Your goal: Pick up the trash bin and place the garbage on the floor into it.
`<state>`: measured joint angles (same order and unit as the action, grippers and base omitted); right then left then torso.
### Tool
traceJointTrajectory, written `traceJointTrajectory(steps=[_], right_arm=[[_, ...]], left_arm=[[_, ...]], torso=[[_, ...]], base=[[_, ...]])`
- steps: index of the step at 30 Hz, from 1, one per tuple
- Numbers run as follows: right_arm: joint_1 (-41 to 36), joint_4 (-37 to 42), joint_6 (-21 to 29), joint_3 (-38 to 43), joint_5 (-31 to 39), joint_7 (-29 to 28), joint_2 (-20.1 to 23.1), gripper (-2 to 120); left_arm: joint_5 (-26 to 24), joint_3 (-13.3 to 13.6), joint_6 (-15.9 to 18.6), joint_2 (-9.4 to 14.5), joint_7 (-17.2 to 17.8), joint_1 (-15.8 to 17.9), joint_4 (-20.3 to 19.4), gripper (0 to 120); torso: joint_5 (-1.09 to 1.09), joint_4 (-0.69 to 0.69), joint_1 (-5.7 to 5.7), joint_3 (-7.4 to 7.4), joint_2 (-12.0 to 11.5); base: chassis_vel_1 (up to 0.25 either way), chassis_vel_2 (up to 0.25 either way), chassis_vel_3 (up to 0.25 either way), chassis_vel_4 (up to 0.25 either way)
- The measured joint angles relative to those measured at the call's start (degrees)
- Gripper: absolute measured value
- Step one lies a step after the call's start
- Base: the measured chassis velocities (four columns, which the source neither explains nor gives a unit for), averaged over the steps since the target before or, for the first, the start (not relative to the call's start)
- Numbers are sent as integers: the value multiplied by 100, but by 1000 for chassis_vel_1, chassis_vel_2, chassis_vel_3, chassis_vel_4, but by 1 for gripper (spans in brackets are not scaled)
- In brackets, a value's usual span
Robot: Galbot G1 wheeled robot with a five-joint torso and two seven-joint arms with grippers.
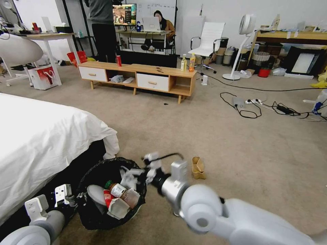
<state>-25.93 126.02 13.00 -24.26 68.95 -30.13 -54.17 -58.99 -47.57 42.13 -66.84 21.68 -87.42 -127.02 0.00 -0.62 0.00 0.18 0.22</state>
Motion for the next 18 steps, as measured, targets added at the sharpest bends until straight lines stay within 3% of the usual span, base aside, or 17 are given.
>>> traceJointTrajectory(steps=[9, 18], right_arm=[[-440, 207, -636, 1509, -279, 603, 283, 100], [-1256, 63, -1258, 2670, -1266, 1005, 779, 100]], left_arm=[[35, -75, 0, 15, 2, -57, 4, 1], [117, -216, 0, -21, 4, -176, 1, 1]], torso=[[1, 0, 0, 0, 0], [0, -1, 0, 0, 0]], base=[[0, 0, 0, 0], [0, 0, 0, 0]])
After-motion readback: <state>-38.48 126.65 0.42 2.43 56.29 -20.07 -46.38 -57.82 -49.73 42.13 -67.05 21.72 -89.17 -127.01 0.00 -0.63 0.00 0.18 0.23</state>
